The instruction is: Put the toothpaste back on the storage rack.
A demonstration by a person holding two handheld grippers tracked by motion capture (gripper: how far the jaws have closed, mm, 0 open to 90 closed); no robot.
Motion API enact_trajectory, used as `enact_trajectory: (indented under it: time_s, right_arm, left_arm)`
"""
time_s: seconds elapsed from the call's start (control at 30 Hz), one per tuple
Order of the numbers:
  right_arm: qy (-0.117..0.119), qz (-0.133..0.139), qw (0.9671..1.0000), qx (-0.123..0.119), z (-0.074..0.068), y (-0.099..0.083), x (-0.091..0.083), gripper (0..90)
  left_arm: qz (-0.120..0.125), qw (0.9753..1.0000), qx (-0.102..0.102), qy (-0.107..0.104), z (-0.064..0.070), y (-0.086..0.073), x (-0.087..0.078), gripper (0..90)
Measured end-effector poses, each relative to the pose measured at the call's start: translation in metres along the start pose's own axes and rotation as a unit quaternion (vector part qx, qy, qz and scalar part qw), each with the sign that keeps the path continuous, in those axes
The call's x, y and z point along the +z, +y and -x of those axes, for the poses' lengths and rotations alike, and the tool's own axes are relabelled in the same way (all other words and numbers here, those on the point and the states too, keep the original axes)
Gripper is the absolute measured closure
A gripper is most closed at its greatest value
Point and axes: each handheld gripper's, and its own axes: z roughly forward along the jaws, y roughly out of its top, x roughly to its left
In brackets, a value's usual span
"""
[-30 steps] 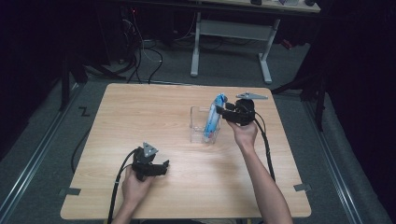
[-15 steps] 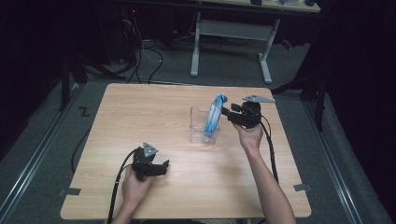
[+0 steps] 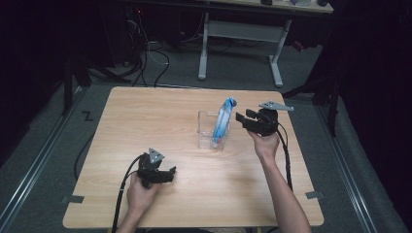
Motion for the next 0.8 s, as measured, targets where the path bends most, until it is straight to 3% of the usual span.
enact_trajectory:
  time_s: [0.8]
  right_arm:
    - [-0.005, 0.006, 1.0000, 0.002, 0.005, -0.011, -0.018, 45.7]
  left_arm:
    - [0.000, 1.0000, 0.000, 0.000, 0.000, 0.000, 0.000, 16.1]
